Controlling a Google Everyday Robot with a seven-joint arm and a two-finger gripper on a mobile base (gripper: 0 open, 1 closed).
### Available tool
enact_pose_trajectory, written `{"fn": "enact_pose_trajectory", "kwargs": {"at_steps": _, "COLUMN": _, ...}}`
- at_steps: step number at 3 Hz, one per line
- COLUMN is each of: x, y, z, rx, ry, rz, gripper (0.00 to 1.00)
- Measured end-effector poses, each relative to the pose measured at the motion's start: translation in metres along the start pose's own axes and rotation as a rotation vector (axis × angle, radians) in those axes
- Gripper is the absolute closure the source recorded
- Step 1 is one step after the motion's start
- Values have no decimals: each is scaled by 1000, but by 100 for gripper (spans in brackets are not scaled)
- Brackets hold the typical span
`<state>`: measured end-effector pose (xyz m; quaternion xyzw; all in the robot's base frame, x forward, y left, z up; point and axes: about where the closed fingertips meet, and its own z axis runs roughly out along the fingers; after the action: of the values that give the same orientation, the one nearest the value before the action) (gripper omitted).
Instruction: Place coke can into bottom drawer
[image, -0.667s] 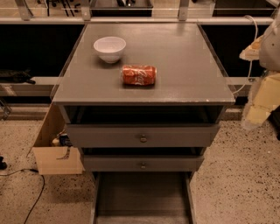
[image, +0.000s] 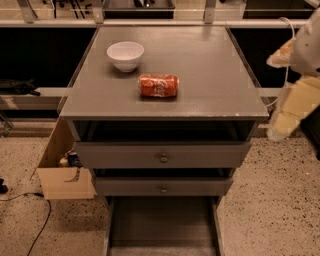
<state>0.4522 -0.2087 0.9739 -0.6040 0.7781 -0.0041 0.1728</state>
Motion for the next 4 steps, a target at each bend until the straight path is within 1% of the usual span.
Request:
{"fn": "enact_pose_trajectory", "kwargs": {"at_steps": 1, "x": -30, "y": -22, "z": 18, "rx": -61, "ry": -122, "rz": -21, "gripper": 0}}
{"fn": "enact_pose_trajectory", "kwargs": {"at_steps": 2, "x": -93, "y": -54, "z": 37, "rx": -128, "ry": -290, "rz": -91, "gripper": 0}}
{"fn": "enact_pose_trajectory", "kwargs": {"at_steps": 3, "x": -133, "y": -69, "z": 46, "rx": -158, "ry": -378, "rz": -134, "gripper": 0}}
{"fn": "enact_pose_trajectory", "kwargs": {"at_steps": 4, "x": -169, "y": -83, "z": 65, "rx": -186, "ry": -465, "rz": -117, "gripper": 0}}
